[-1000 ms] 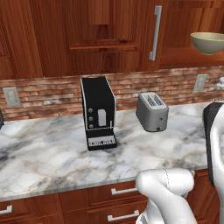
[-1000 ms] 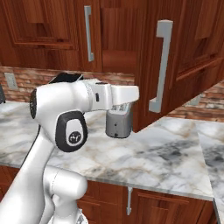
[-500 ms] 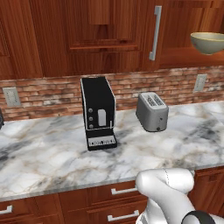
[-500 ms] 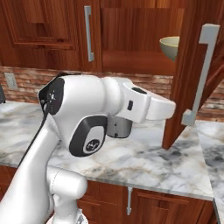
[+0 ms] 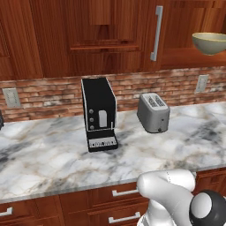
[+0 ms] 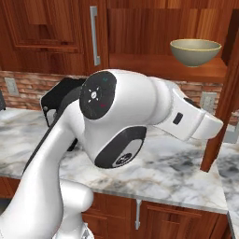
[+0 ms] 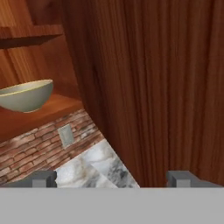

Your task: Move the bowls from the cabinet to the plates on the dining table.

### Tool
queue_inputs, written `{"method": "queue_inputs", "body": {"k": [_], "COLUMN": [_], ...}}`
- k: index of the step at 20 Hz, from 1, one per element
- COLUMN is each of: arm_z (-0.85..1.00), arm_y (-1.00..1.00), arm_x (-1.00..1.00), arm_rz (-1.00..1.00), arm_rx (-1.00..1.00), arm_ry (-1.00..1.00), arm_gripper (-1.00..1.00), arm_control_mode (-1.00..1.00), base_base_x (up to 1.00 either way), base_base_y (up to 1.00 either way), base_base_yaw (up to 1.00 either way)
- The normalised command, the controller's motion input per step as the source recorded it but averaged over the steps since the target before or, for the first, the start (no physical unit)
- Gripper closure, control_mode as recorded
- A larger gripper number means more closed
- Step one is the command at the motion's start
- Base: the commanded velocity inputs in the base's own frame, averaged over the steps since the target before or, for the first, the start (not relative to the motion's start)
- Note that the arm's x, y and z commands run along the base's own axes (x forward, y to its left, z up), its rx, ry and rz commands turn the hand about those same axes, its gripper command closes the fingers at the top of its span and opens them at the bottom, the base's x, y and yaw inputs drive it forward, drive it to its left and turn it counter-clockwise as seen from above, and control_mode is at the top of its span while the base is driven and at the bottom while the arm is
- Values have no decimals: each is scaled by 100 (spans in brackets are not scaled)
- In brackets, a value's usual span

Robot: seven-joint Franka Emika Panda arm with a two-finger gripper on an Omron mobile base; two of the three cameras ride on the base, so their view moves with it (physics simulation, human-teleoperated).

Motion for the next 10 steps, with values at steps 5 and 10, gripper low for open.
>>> {"method": "queue_inputs", "body": {"k": [5,10], "arm_z": [-1,-3], "arm_y": [-16,-13], "arm_x": [0,0], "arm_rz": [10,9], "arm_rx": [6,2], "arm_ry": [-8,-9], "arm_gripper": [-100,-100], "arm_control_mode": [-100,-100], "base_base_x": [0,0], "base_base_y": [0,0], "base_base_yaw": [0,0]}}
